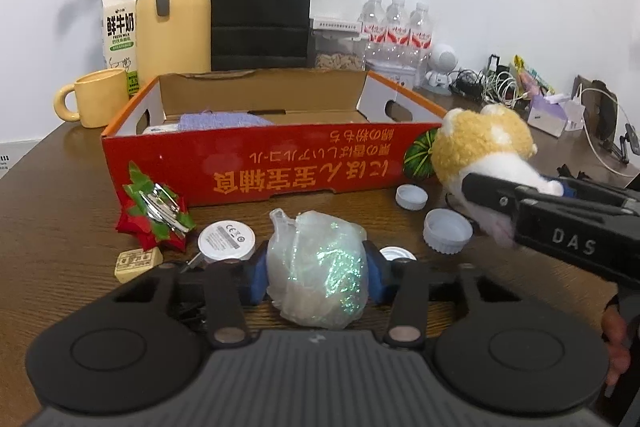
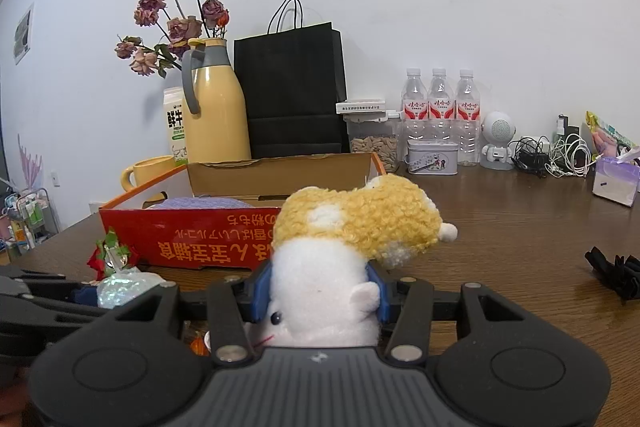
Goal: Organize objects
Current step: 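Grasp the iridescent plastic bag with the left gripper while the right gripper lifts the alpaca, then drop the plastic bag into the box with the left gripper while the right gripper releases the alpaca inside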
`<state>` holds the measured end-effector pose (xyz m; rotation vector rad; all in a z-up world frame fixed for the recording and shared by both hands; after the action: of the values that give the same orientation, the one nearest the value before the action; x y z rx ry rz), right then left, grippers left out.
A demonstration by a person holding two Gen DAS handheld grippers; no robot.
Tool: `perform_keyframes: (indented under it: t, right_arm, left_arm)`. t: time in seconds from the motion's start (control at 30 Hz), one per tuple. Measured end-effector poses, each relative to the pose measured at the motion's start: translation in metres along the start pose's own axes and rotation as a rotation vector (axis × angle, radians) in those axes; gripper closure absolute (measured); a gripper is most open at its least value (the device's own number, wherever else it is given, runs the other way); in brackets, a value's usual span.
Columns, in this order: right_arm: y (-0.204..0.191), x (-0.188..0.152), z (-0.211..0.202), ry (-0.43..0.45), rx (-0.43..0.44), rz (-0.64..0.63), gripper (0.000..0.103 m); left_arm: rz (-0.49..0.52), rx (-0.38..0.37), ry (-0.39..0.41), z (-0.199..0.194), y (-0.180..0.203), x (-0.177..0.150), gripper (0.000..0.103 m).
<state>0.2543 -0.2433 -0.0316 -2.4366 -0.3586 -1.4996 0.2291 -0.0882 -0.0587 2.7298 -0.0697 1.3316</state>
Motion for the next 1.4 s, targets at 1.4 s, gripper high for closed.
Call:
perform_keyframes:
  t: [1.4]
  right_arm:
    - [-0.041,0.096,0.145,-0.051,0.072,-0.006,0.056]
  left_arm:
    - [-0.138,0.092,0.174,0.072,-0.092,0.152,0.057]
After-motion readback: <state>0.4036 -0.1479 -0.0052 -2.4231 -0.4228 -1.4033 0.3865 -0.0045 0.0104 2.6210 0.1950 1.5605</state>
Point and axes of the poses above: each gripper's, at about its wrist camera, not at the fingertips, and z roughly the way its jaws point, y to its right, x to its top, the point moved 10 cm from there along z, roughly the way its jaws point, and after that the axes turned 6 degrees about -y, right-handed, at the moved point
